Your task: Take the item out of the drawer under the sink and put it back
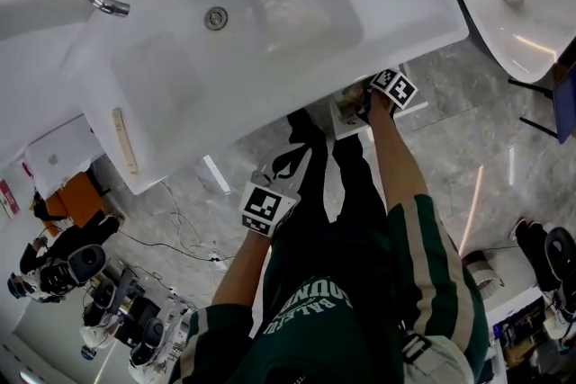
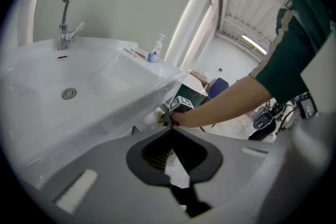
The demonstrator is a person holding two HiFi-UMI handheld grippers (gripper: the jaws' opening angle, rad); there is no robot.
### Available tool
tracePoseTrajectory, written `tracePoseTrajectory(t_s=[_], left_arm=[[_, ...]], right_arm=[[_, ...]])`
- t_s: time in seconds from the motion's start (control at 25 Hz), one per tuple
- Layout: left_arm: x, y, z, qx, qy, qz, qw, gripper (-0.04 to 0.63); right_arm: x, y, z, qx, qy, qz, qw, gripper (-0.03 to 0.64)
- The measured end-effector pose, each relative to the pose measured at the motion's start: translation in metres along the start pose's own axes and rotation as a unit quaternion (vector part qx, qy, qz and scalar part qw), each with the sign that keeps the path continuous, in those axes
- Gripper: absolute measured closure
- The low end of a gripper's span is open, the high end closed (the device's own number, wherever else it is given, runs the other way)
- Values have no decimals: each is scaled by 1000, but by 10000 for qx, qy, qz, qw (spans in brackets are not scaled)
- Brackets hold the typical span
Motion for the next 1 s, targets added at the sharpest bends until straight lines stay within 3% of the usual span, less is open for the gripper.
tracePoseTrajectory(t_s=[0.24,0.52,1.0], left_arm=[[-6,2,-8,-39,70,89,9999,545],[-8,-5,-8,-68,83,99,9999,545],[-11,-24,0,3,-113,79,9999,545]], right_arm=[[4,-13,0,273,169,-244,9992,488],[-4,-14,-1,460,380,24,9982,577],[-47,4,1,575,278,371,9973,583]])
Point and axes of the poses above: the fingertips, and each gripper's own axes: x forward along the fingers, y to its left, z out of its top, the point moved 2 cm from there along -x, backward along the fingers, and after that the axes turned 2 degrees about x, right-handed, at the moved point
